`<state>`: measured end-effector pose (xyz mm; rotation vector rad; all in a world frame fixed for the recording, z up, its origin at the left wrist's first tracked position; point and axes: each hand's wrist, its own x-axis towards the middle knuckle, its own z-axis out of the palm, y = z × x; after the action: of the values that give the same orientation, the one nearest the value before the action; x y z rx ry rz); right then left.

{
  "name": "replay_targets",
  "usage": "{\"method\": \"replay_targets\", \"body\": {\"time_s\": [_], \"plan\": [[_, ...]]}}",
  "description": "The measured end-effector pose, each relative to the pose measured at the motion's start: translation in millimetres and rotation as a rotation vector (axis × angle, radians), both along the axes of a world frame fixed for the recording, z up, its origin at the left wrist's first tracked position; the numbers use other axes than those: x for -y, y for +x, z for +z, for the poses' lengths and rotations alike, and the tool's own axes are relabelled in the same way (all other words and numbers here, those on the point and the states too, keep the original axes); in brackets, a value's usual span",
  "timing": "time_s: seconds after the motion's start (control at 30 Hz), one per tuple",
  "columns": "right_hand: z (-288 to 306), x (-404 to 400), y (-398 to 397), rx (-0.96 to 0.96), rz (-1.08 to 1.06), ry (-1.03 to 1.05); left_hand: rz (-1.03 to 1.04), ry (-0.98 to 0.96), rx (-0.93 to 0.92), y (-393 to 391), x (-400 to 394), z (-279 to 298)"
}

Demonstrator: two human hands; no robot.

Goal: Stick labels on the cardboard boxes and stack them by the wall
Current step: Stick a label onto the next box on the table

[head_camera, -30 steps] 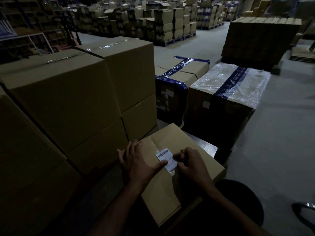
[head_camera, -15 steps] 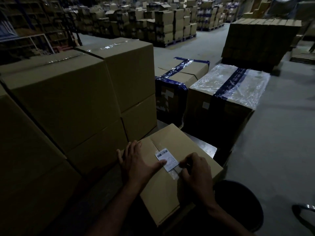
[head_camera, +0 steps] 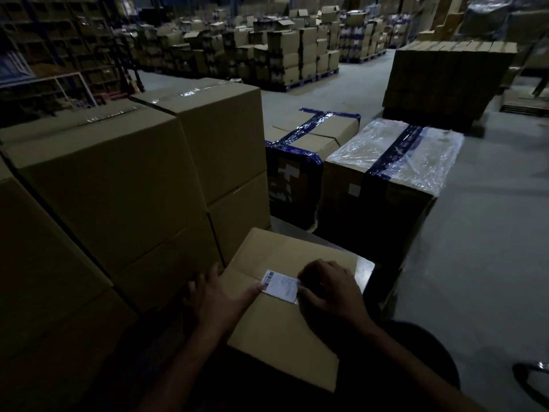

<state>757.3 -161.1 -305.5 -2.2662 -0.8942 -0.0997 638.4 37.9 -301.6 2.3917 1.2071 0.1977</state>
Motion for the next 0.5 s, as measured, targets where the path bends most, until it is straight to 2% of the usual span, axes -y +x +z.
{"method": "replay_targets", "body": {"time_s": [0.13, 0.27, 0.5], "plan": [[8.3, -3.0, 23.7, -0.08, 0.148, -0.066, -0.028, 0.0, 0.039, 4.6, 6.0, 1.1], [1.5, -13.2, 11.8, -0.039, 0.113, -0.047, -0.114, 0.066, 0.04, 13.5, 26.6, 0.7], [-14.6, -9.1, -1.9, -0.04, 0.023, 0.019, -0.109, 0.118, 0.059, 9.5, 28.1, -5.9]]}}
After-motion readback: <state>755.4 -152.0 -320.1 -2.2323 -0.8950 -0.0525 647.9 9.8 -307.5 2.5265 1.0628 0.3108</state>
